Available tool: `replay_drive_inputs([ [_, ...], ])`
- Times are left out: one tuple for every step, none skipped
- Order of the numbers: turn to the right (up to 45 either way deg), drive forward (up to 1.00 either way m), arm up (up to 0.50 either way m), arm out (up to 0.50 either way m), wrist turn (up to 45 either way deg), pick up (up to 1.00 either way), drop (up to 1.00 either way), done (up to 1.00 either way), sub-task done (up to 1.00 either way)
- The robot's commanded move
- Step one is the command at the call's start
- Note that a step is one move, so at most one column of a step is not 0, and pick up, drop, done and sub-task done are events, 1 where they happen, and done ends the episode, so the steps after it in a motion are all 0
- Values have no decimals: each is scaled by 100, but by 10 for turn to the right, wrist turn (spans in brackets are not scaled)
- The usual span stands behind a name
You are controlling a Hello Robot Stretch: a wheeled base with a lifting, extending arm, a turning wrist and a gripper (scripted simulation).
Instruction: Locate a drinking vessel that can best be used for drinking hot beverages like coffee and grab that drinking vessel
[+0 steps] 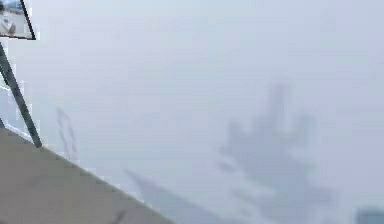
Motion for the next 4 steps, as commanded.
replay_drive_inputs([
  [-150,0,0,0,0,0,0,0,0],
  [0,40,0,0,0,0,0,0,0],
  [-450,0,0,0,0,0,0,0,0],
  [0,100,0,0,0,0,0,0,0],
])
